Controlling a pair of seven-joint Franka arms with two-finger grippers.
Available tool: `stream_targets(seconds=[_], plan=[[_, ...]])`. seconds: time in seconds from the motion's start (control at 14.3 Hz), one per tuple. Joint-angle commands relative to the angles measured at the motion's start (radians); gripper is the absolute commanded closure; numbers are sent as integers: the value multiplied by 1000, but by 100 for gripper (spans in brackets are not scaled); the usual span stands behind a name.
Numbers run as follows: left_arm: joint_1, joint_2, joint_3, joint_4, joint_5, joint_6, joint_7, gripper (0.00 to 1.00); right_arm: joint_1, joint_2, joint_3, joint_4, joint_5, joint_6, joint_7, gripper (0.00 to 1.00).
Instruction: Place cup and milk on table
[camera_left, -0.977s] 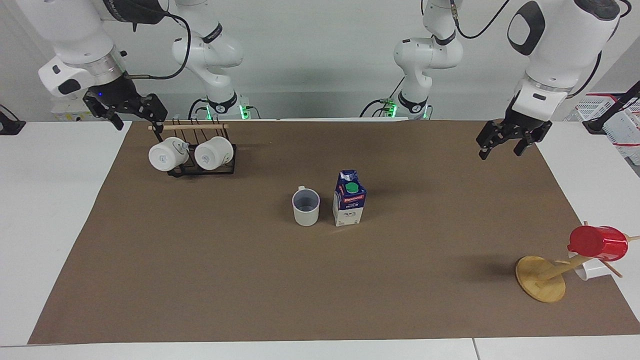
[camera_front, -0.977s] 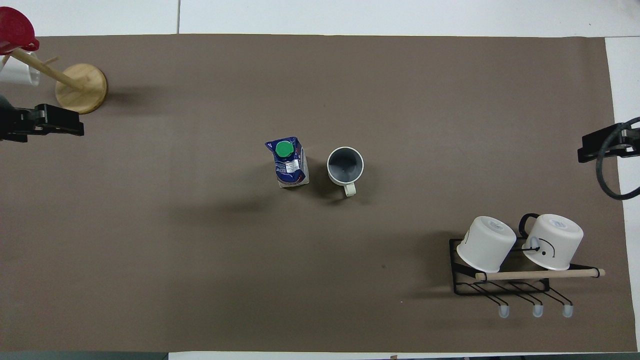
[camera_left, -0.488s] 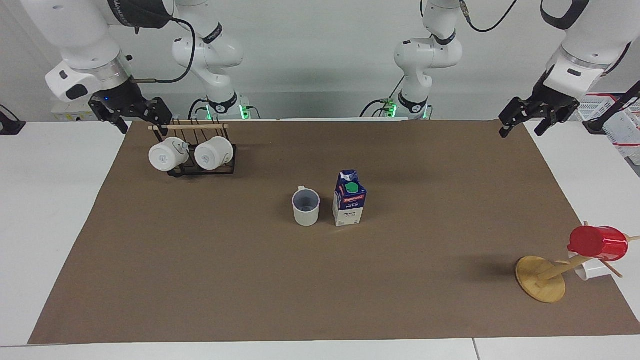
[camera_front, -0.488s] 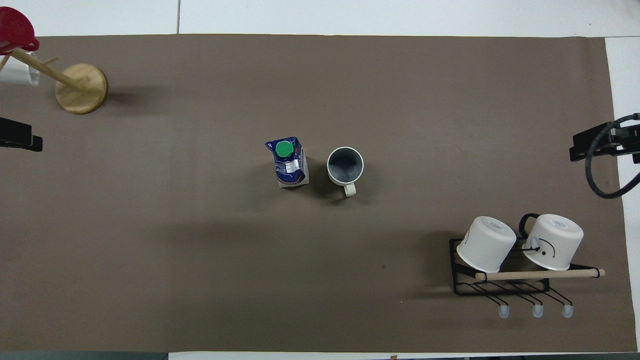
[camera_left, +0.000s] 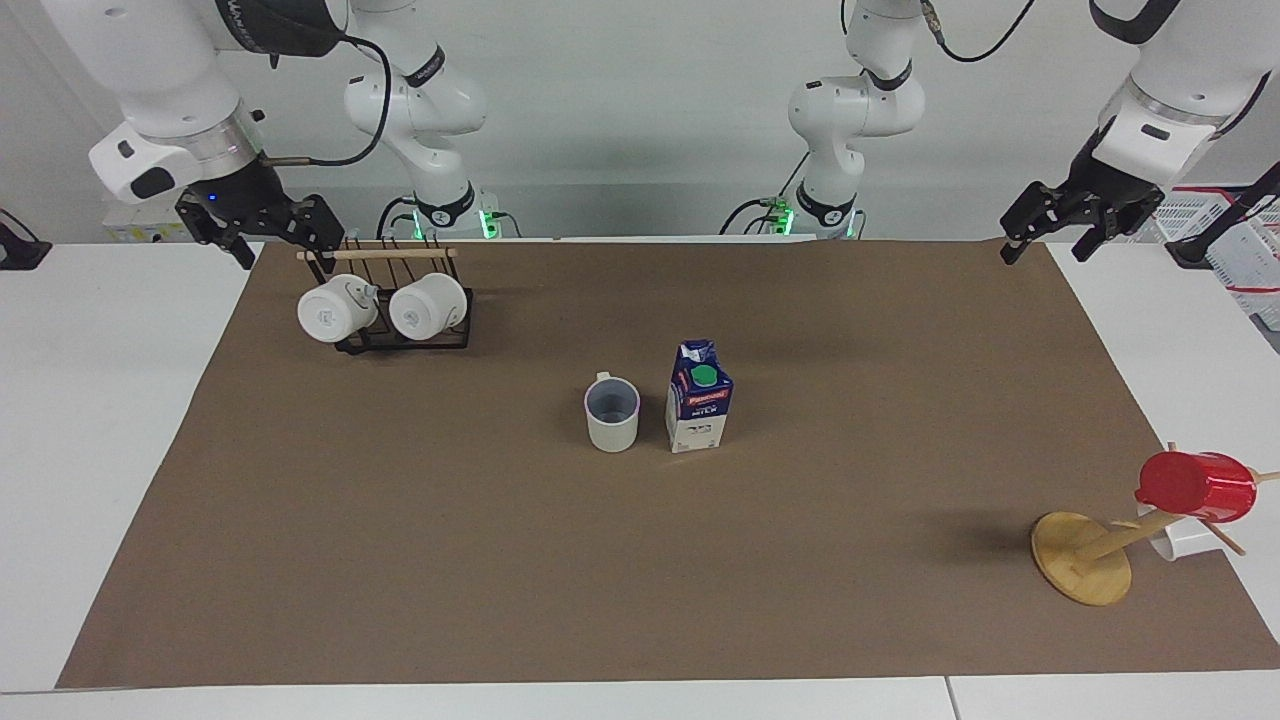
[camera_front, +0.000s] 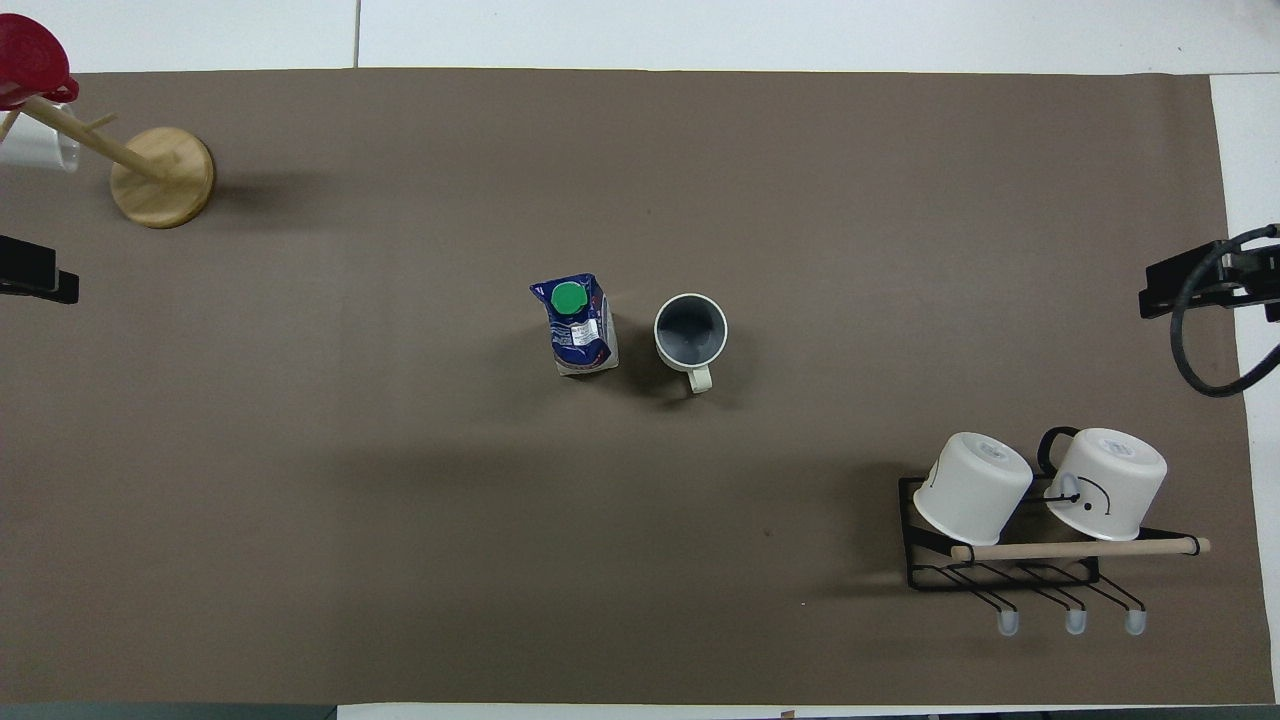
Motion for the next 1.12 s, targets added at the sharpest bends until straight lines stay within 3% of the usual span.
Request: stream_targets(seconds=[0.0, 1.05], plan=[[13, 8, -7, 9, 0, -12, 15, 0, 2, 3, -3, 0, 6, 7, -20, 0], [11, -2, -7, -4, 18, -28, 72, 0, -10, -1, -5, -4, 6, 2, -18, 0]])
